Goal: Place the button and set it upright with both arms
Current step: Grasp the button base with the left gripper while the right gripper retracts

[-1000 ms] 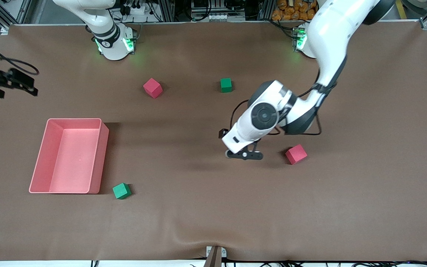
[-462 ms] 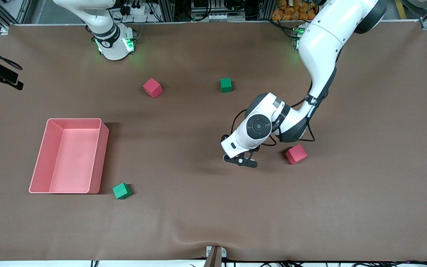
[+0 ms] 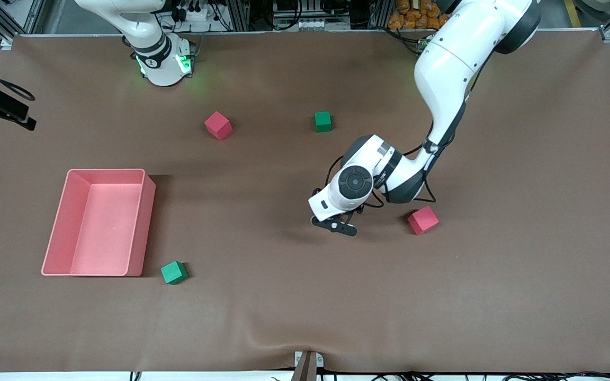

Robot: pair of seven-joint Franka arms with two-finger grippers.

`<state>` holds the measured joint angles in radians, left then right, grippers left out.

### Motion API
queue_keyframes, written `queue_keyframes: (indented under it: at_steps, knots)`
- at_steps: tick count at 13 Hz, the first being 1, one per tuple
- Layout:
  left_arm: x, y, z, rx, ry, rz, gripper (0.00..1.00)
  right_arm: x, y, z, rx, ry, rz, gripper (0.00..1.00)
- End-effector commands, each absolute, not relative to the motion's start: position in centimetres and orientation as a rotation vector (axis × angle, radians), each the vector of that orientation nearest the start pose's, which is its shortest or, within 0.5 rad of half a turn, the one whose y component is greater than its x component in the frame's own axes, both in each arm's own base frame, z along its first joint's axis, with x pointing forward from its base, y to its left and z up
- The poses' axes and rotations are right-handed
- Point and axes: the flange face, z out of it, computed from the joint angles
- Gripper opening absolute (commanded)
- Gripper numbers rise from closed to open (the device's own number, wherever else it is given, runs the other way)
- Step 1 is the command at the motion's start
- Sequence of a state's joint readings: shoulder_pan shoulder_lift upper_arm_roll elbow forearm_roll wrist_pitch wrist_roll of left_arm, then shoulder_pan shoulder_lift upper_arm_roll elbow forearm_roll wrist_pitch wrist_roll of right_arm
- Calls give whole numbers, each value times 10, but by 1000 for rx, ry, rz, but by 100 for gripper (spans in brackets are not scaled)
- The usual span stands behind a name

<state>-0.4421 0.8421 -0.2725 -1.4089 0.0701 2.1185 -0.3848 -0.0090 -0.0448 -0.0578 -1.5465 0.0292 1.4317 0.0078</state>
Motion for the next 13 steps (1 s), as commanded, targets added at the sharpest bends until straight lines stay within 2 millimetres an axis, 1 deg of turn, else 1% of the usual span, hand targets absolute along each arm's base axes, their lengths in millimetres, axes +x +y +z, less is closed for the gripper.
queue_keyframes:
  at_steps: [1, 3, 4, 5, 8, 9, 11, 12, 13]
  knots:
    - [566, -446, 194, -3107, 513, 222, 100, 526, -38, 651, -3095, 142, 143, 100]
    - [565, -447, 185, -3103, 519, 223, 100, 527, -37, 650, -3096, 126, 148, 100]
    - [566, -448, 181, -3112, 512, 208, 100, 526, -41, 650, -3093, 125, 147, 100]
    - [564, -452, 181, -3116, 519, 197, 90, 527, -47, 649, -3088, 143, 144, 100]
    - [564, -450, 177, -3114, 504, 199, 63, 527, -44, 650, -3095, 133, 142, 100]
    - [564, -450, 177, -3117, 484, 199, 56, 528, -43, 650, -3090, 130, 130, 100]
    - [556, -461, 177, -3122, 398, 199, 26, 536, -45, 653, -3094, 142, 29, 100]
    - [553, -463, 176, -3116, 363, 192, 14, 538, -47, 655, -3096, 157, -7, 100]
    - [550, -468, 177, -3099, 368, 173, 0, 538, -47, 655, -3098, 157, -5, 100]
